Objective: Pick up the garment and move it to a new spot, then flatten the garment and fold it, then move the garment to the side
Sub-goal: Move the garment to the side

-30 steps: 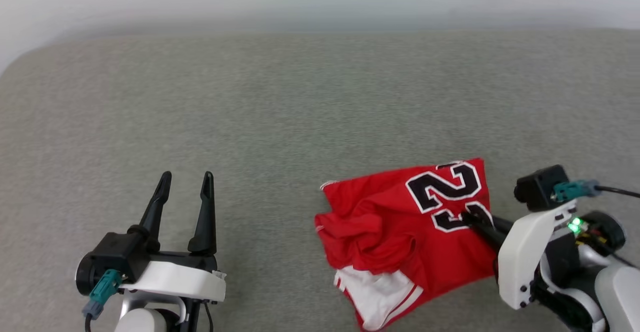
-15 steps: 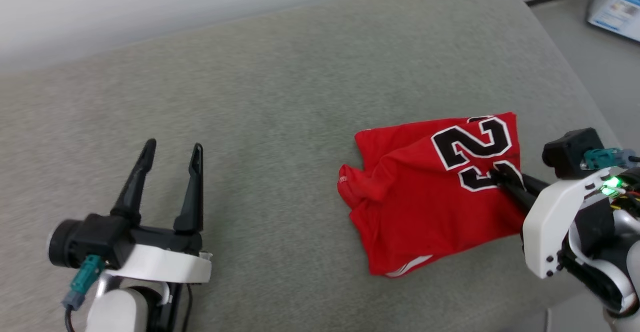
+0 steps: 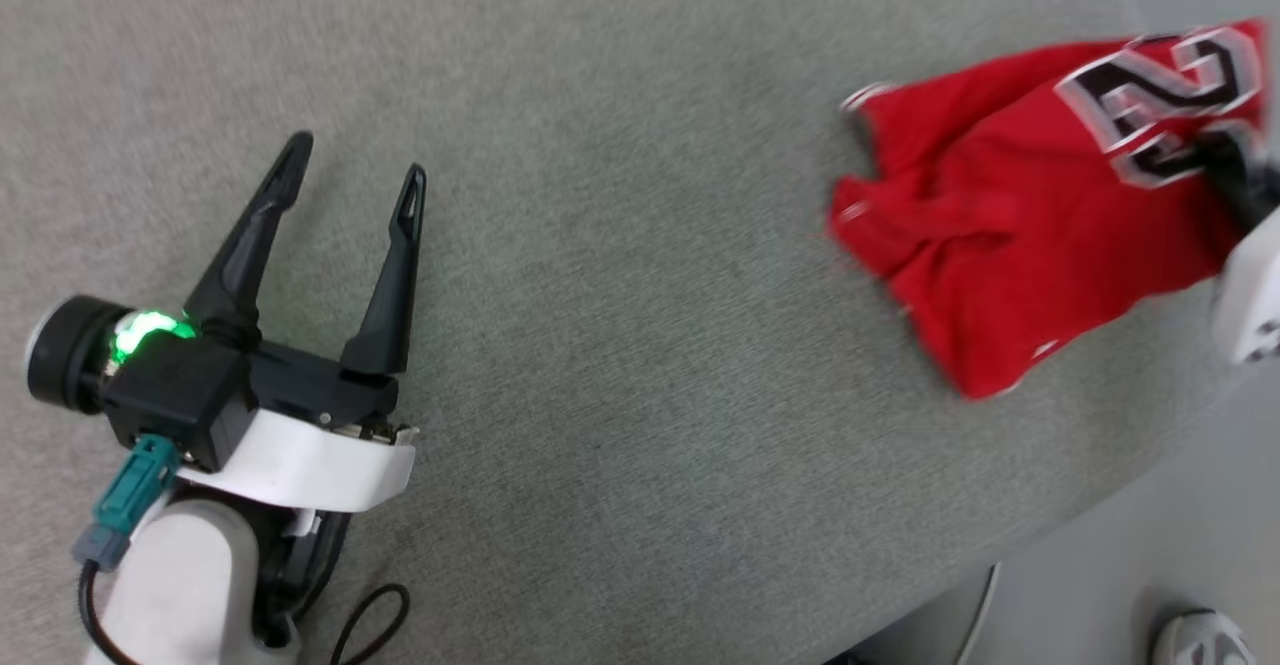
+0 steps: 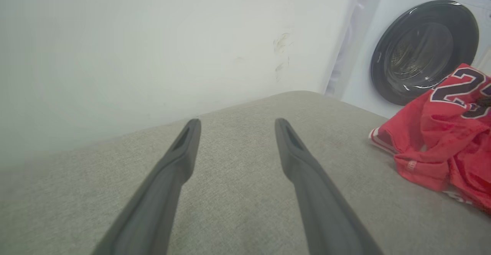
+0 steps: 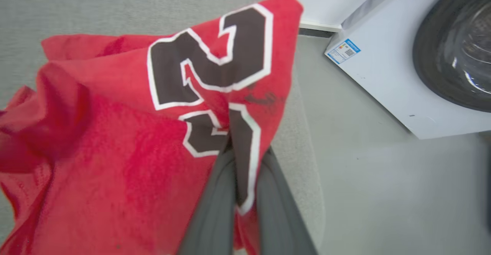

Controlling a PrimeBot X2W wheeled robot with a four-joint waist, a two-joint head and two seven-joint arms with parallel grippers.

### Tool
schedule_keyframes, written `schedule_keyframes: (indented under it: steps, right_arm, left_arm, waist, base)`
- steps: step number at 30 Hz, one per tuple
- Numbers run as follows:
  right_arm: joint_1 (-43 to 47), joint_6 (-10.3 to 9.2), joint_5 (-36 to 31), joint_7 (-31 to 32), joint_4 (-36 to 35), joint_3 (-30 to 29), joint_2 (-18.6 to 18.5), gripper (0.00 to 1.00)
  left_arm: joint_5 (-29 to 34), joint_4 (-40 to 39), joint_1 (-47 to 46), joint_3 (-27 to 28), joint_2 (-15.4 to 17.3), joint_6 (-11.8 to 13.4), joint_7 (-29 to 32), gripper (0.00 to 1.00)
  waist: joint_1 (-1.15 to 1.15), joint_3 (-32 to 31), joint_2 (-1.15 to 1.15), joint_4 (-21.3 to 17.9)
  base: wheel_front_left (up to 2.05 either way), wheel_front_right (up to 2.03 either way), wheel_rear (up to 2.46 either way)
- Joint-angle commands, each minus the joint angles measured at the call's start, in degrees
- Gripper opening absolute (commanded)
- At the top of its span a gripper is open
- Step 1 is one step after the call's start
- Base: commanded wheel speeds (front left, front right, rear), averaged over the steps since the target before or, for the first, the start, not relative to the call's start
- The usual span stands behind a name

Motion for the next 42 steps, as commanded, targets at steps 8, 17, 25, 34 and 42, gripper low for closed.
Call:
schedule_keyframes:
  steps: [8, 17, 25, 34, 42]
  right_arm:
    - [-8.9, -0.1, -4.84, -6.03, 12.6, -9.0, -3.21, 0.0]
    - [-13.93, -0.09, -9.94, -11.15, 23.71, -17.07, 0.16, 0.23]
    - [-14.87, -0.08, -15.3, -19.66, 31.4, -24.55, 2.04, 1.0]
    - [-13.58, -0.09, -18.87, -31.21, 36.45, -29.34, 2.05, 1.0]
    - [-6.6, -0.08, -16.66, -37.36, 35.05, -25.89, 5.14, 1.0]
  left_arm:
    - [-0.31, -5.28, -4.38, -2.42, 2.66, -0.24, 2.71, 1.0]
    - [-0.2, -7.55, -8.12, -4.39, 4.47, -0.29, 3.88, 1.0]
    - [-1.02, -5.13, -7.67, -5.27, 3.95, 0.04, 2.06, 1.0]
    - [-2.38, -0.3, -5.05, -5.98, 1.77, 1.23, -1.92, 1.0]
    - [-4.3, 4.97, -0.05, -5.88, -0.74, 3.33, -5.25, 1.0]
  waist:
    - [-0.01, 8.92, 0.0, 3.76]
    - [-0.01, 13.45, 0.0, 5.92]
    - [-0.01, 12.11, 0.0, 7.43]
    - [-0.01, 5.3, 0.0, 9.81]
    - [-0.01, -3.49, 0.0, 13.29]
  base:
    - [0.0, 0.0, 0.0]
    - [0.0, 0.0, 0.0]
    - [0.0, 0.0, 0.0]
    - [0.0, 0.0, 0.0]
    - [0.0, 0.0, 0.0]
